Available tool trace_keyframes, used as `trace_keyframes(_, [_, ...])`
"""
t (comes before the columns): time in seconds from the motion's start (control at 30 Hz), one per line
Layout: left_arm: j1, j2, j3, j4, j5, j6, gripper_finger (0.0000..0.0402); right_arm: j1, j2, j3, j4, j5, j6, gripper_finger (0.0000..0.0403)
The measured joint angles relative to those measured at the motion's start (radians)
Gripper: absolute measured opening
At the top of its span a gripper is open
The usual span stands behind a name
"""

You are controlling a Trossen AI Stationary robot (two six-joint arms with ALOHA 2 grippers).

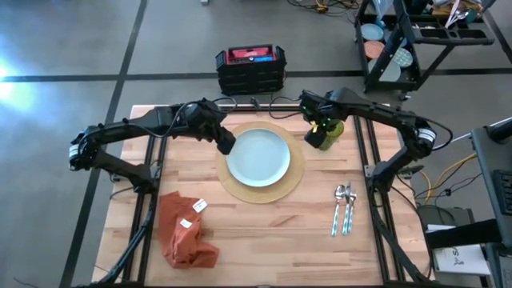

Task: Set table place
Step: Adjust the green cup

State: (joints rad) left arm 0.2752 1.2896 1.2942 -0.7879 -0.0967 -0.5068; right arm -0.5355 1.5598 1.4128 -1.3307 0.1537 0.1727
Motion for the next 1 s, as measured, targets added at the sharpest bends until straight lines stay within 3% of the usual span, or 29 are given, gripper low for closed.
trace_keyframes(0.27, [0.0,-0.005,-0.001,-0.051,-0.02,0.001,0.0021,-0.031,0.016,-0.059,0.057,0.003,-0.043,0.0097])
trace_keyframes(0.5, [0.001,-0.007,-0.001,-0.079,-0.077,0.018,0.0021,-0.067,0.015,-0.062,0.179,-0.035,-0.115,0.0007])
trace_keyframes(0.87, [0.001,-0.007,-0.001,-0.075,-0.078,0.01,0.0021,-0.084,0.1,-0.05,0.377,-0.082,-0.179,0.0003])
trace_keyframes(1.0, [0.001,-0.007,-0.001,-0.074,-0.078,-0.01,0.0021,-0.086,0.154,0.027,0.368,-0.1,-0.193,0.0003])
